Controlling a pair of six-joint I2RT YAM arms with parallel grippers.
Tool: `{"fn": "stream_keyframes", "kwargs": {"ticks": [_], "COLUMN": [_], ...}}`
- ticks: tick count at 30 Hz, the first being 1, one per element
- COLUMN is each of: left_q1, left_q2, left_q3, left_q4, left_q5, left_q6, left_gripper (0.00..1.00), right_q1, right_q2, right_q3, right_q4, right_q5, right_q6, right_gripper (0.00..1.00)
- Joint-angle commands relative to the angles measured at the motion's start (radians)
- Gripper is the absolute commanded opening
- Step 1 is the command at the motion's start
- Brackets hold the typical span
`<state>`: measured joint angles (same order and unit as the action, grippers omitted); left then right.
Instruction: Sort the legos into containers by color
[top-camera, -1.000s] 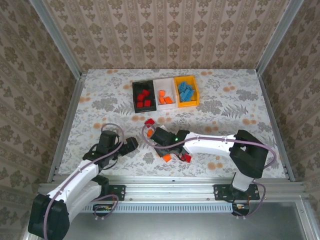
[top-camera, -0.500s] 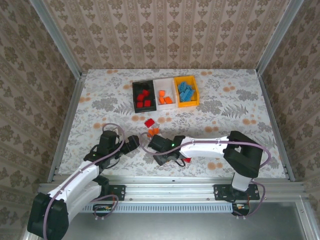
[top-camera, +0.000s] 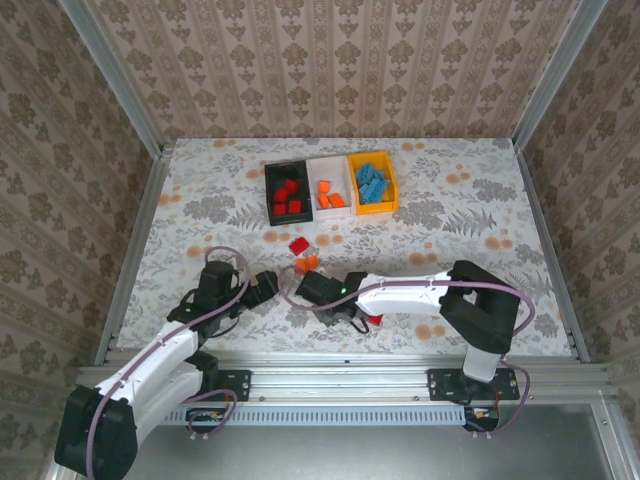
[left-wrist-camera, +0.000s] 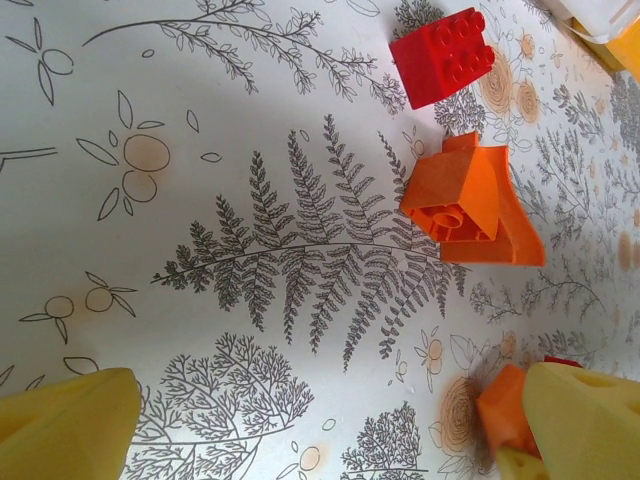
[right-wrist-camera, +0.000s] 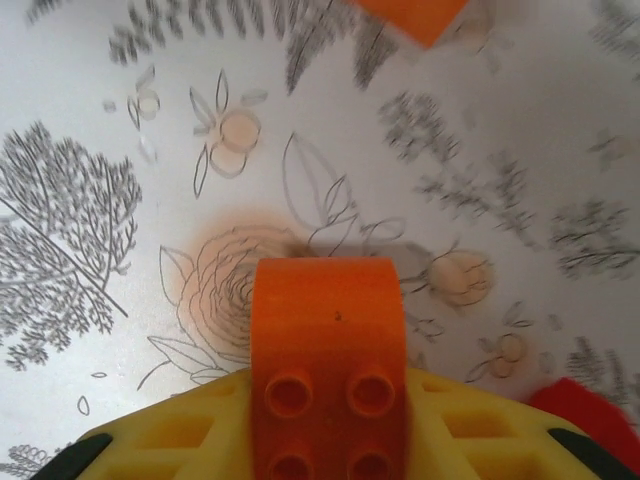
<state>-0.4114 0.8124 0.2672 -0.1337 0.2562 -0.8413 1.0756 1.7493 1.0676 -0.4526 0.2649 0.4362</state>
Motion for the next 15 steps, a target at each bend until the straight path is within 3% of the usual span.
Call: {"fn": "stream_keyframes", "kwargs": {"ticks": [1,4,11,15], "left_q1": [0.011,0.027,0.058,0.065], "left_q2": [-0.004,0.022,0.112,0.103], "left_q3": [0.050,0.074,0.106,0.091], "left_q4": [-0.034,-0.031,-0.063,-0.050], "left_q5": [-0.025,-0.038,0.013,0.037], "left_q6": [0.031,0.029,0.045,0.037], "left_gripper": [1.00,1.00,1.00,1.00], "right_q1": [-0.083,-0.169,-0.397,-0.461], "right_q2": [-0.083,-0.029,0.251,0.375], "right_q3": [0.078,0.177,0.480,0.634], "right_q4": [0.032,0.084,0.088,0.088], "right_q5": [0.029,0.020,0.046,0.025], "right_q6": [-0.038,-0.087,-0.124,-0.139], "right_gripper": [0.35,0.35,0.34,0.34]}}
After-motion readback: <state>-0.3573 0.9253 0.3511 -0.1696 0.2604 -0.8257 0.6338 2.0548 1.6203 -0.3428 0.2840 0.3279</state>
